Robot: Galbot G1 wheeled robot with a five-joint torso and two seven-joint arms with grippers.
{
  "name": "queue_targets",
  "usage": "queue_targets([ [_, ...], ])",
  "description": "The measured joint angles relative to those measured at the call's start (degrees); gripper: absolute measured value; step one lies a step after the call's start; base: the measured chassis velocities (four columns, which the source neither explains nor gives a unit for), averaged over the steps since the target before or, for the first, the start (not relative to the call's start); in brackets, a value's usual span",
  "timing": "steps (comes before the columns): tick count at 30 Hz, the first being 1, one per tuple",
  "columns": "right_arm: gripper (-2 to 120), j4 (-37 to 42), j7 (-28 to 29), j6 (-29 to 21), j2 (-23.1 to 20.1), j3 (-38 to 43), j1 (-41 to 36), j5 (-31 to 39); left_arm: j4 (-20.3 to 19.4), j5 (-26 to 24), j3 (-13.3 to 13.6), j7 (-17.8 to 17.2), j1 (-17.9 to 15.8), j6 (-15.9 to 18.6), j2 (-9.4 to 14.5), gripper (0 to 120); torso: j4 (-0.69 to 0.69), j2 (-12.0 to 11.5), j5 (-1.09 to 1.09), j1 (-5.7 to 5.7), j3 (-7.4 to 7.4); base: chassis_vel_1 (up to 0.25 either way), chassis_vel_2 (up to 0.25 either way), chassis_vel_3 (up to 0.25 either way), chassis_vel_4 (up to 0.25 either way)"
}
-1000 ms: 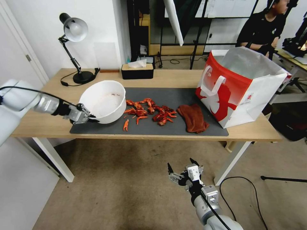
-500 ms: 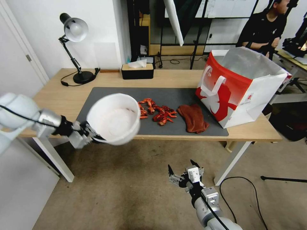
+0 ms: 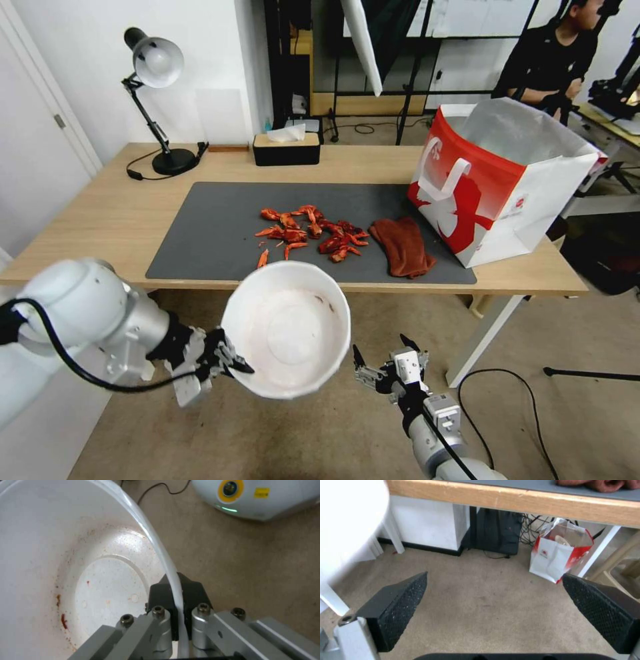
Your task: Sweep shrimp from table into container with towel, then put container into takeout bag.
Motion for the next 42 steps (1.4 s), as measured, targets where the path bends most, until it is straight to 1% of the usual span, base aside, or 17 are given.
queue_targets([
  [2,100,0.19,0.0,0.0,0.02,0.09,-0.12,-0.02,0.72,1.37,0.39,0.16,0.05,-0.66,-0.68,0,0.0,0.0,-0.01,0.0,0.0,0.0,0.0,0.0,0.0],
  [5,100,0.83,0.0,-0.02,0.07,0.48,-0.33,-0.1,3.67,6.45,1.62,1.19,-0.36,-3.06,-3.56,0,0.0,0.0,-0.01,0.0,0.0,0.0,0.0,0.0,0.0],
  [6,100,0.83,0.0,-0.02,0.07,0.48,-0.33,-0.1,3.67,6.45,1.62,1.19,-0.36,-3.06,-3.56,0,0.0,0.0,-0.01,0.0,0.0,0.0,0.0,0.0,0.0],
  [9,100,1.4,-0.03,-0.36,0.04,0.83,-0.21,-0.1,7.68,8.06,2.69,1.66,-0.3,-4.42,-5.29,0,0.0,-0.01,-0.01,0.01,0.0,0.0,0.0,0.0,0.0],
  [11,100,1.56,-0.05,-0.46,-0.01,1.02,-0.18,-0.04,8.62,8.44,2.84,1.72,-0.27,-4.82,-5.65,0,0.0,-0.01,-0.01,0.0,0.0,0.0,0.0,0.0,0.0],
  [13,100,1.9,-0.13,-0.71,-0.2,1.56,-0.02,0.24,11.31,9.69,3.16,1.92,-0.27,-5.9,-6.85,0,0.0,-0.01,-0.01,0.01,0.0,0.0,0.0,0.0,0.0],
  [14,100,1.9,-0.13,-0.71,-0.2,1.56,-0.02,0.24,11.31,9.69,3.16,1.92,-0.27,-5.9,-6.85,0,0.0,-0.01,-0.01,0.01,0.0,0.0,0.0,0.0,0.0],
  [15,100,1.99,-0.16,-0.87,-0.33,1.79,0.15,0.4,12.72,10.13,3.32,2.05,-0.32,-6.14,-7.52,0,0.0,-0.01,-0.01,0.01,0.0,0.0,0.0,0.0,0.0],
  [17,100,2.15,-0.23,-1.19,-0.54,2.15,0.5,0.74,15.27,11.08,3.75,2.35,-0.81,-6.56,-8.82,0,0.01,-0.01,-0.01,0.01,0.0,0.0,0.0,0.0,0.0],
  [19,100,2.19,-0.25,-1.26,-0.58,2.3,0.57,0.85,16.13,11.33,3.97,2.6,-1.04,-6.62,-9.28,0,0.0,-0.01,-0.01,0.01,0.0,0.0,0.0,0.0,0.0],
  [21,100,2.26,-0.3,-1.39,-0.75,2.7,0.72,1.1,18.62,12.16,4.97,2.9,-1.77,-7.0,-10.5,0,0.0,-0.01,0.0,0.0,0.0,0.0,0.0,0.0,0.0],
  [22,100,2.26,-0.3,-1.39,-0.75,2.7,0.72,1.1,18.62,12.16,4.97,2.9,-1.77,-7.0,-10.5,0,0.0,-0.01,0.0,0.0,0.0,0.0,0.0,0.0,0.0],
  [26,100,2.0,-0.31,-1.47,-0.88,3.13,0.96,1.38,21.89,14.08,6.47,2.77,-2.46,-8.14,-12.73,0,0.0,-0.01,0.0,0.01,0.0,0.0,0.0,0.0,0.0],
  [31,100,1.7,-0.31,-1.53,-0.92,3.16,1.03,1.46,23.05,15.15,7.82,2.24,-2.84,-8.35,-14.07,0,0.0,-0.01,0.0,0.01,0.0,0.0,0.0,0.0,0.0],
  [34,100,2.31,-0.29,-1.59,-1.11,3.4,1.06,1.95,25.26,16.17,8.99,1.73,-3.85,-8.45,-15.52,0,0.0,-0.01,-0.01,0.01,0.0,0.0,0.0,0.0,0.0],
  [38,100,3.79,-0.22,-1.68,-1.56,4.36,1.51,3.15,27.41,16.67,9.55,1.0,-5.32,-8.5,-16.84,0,0.0,-0.01,-0.01,0.0,0.0,0.0,0.0,0.0,0.0],
  [42,100,5.36,0.23,-2.19,-2.4,5.98,3.61,5.79,29.19,16.8,10.04,0.23,-6.95,-8.52,-17.61,0,-0.01,-0.01,-0.01,0.01,0.0,0.0,0.0,0.0,0.0],
])
